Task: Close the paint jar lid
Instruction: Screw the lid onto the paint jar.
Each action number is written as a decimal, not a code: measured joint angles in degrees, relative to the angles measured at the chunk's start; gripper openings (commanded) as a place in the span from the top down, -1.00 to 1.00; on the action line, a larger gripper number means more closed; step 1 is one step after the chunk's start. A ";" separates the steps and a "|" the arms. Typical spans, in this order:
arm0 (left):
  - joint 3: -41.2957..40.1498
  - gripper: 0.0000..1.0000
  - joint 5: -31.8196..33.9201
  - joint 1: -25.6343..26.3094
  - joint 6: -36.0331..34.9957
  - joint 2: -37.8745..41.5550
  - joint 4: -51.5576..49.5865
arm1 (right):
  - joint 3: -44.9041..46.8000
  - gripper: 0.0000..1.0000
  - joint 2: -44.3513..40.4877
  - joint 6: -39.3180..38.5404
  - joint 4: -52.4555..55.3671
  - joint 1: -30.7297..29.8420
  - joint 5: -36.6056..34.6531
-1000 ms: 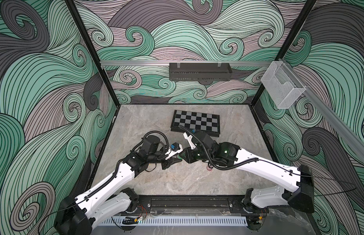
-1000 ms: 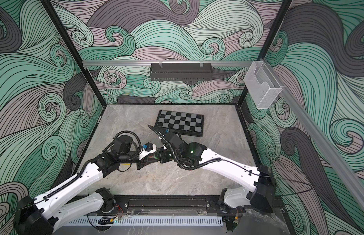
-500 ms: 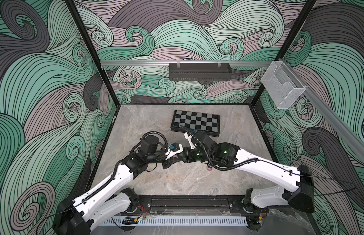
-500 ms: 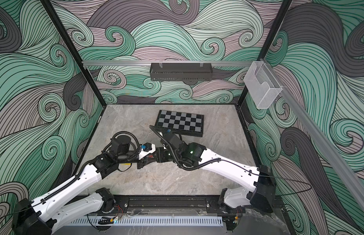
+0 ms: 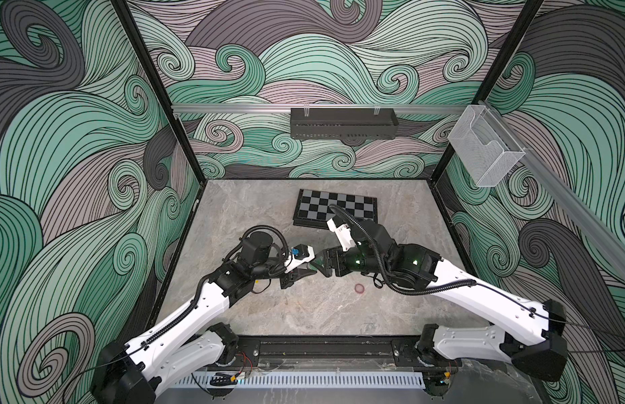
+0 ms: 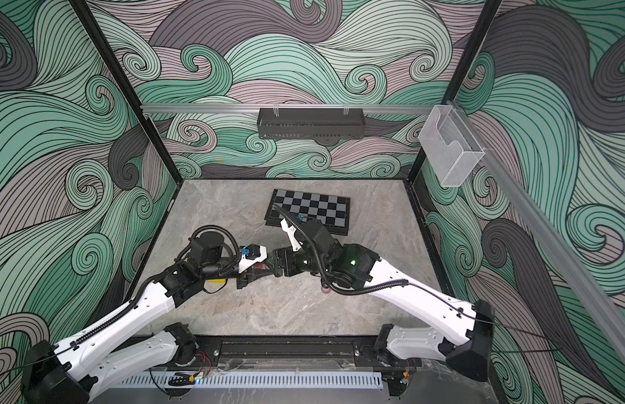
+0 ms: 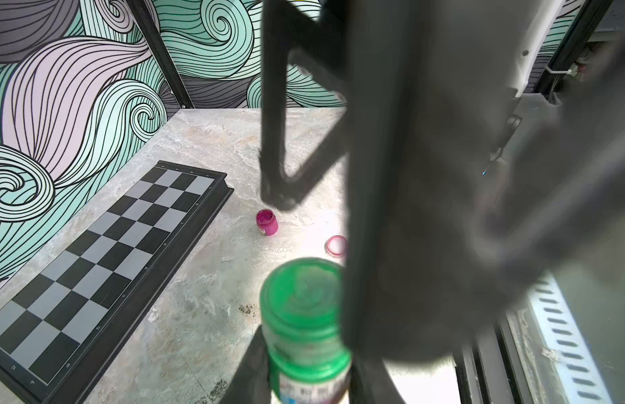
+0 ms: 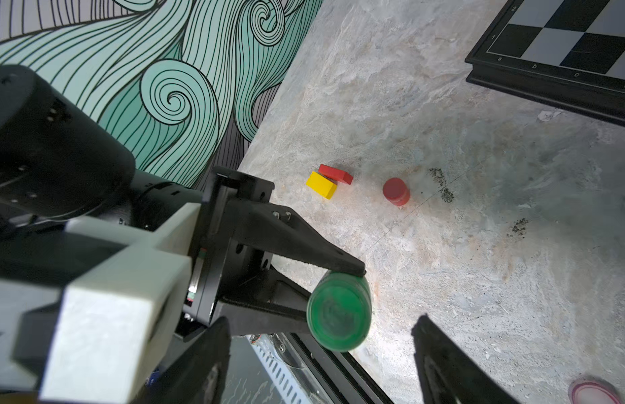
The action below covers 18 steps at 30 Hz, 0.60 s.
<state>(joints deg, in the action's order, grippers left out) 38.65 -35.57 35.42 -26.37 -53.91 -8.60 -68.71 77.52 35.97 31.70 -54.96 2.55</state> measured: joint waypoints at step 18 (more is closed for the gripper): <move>2.58 0.83 -11.61 0.00 -2.80 -4.26 -6.16 | 12.52 -0.71 -9.81 -48.43 -5.62 9.92 25.73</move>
<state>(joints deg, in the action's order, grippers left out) 41.23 -47.18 35.42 -29.17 -58.17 -14.76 -56.18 67.70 -12.47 26.09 -45.04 28.27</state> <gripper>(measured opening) 0.314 0.884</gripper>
